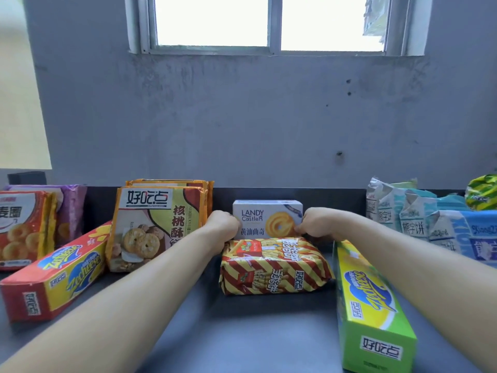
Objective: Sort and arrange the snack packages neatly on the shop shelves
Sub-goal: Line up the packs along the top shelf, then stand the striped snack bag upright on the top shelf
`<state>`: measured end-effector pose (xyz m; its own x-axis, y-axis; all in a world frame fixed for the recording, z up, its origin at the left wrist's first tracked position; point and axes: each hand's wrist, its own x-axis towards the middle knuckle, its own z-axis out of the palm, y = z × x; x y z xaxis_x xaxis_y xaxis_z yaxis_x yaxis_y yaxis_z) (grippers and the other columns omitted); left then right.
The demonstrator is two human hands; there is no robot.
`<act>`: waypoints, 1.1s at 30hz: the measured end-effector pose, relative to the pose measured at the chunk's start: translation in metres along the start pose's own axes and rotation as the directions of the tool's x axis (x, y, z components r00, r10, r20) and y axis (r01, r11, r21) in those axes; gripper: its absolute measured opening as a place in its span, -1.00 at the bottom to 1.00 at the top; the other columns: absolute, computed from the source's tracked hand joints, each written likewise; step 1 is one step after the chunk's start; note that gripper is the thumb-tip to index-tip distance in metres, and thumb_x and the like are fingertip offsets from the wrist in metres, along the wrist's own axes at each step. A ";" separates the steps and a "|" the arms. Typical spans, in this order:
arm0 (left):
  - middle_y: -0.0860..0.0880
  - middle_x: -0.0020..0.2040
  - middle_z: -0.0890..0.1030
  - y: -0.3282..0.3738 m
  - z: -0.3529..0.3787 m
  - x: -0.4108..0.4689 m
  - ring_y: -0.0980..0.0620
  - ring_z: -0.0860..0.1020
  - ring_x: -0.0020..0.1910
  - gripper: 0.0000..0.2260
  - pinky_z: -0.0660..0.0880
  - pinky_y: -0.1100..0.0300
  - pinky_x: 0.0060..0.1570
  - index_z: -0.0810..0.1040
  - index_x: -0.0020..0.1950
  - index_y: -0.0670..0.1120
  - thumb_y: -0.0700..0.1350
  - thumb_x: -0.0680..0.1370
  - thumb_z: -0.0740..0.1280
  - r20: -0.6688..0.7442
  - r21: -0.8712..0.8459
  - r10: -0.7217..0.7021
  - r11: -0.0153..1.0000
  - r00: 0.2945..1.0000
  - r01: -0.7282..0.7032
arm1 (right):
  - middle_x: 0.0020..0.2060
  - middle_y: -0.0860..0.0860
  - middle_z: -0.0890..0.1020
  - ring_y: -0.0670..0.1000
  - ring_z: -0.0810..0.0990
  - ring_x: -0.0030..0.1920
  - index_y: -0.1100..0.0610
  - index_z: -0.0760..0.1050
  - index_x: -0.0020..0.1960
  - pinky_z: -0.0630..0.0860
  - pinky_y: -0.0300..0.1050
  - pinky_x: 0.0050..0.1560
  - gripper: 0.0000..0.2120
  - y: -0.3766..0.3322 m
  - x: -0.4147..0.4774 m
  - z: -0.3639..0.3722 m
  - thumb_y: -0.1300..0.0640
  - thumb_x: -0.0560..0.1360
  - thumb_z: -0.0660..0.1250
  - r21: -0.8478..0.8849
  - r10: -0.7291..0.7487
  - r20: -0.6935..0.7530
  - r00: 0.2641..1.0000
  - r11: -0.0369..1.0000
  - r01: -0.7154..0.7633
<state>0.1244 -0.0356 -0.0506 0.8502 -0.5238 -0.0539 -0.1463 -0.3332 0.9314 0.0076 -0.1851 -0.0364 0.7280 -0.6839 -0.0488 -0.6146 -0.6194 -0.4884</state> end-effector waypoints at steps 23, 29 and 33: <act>-0.10 -0.12 0.56 -0.005 -0.020 -0.060 -0.03 0.55 -0.16 -0.85 0.53 0.13 -0.16 0.54 0.02 -0.21 -0.14 0.56 0.28 -0.045 0.375 0.103 0.924 0.994 -0.079 | 0.06 0.13 0.57 0.08 0.52 -0.03 0.26 0.51 0.18 0.37 -0.21 -0.34 -0.71 -0.025 -0.061 -0.002 0.12 0.57 0.18 -0.434 -0.109 -0.057 0.992 0.898 0.074; -0.04 -0.10 0.52 -0.008 -0.024 -0.074 0.04 0.54 -0.17 -0.63 0.55 0.17 -0.34 0.36 0.41 -0.07 -0.15 0.60 0.25 0.111 0.207 -0.002 0.978 0.994 -0.021 | 0.06 0.17 0.55 0.11 0.52 0.07 0.29 0.47 0.24 0.46 -0.24 -0.12 -0.67 -0.031 -0.073 0.004 0.23 0.64 0.01 -0.486 -0.106 0.026 0.994 0.868 0.105; -0.12 0.13 0.54 -0.011 -0.035 -0.080 -0.03 0.52 -0.03 -0.58 0.58 0.12 -0.25 0.48 0.29 -0.09 0.08 0.50 0.37 0.143 0.351 -0.085 0.936 0.986 0.030 | -0.35 0.01 0.38 -0.03 0.38 -0.38 0.17 0.37 -0.27 0.30 -0.35 -0.56 -0.75 -0.032 -0.072 0.000 0.27 0.58 0.12 -0.309 -0.130 0.030 0.991 0.942 0.133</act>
<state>0.0754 0.0379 -0.0437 0.7783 -0.6005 -0.1837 -0.2890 -0.6022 0.7442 -0.0249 -0.1162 -0.0176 0.8106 -0.5856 -0.0107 -0.5759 -0.7935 -0.1967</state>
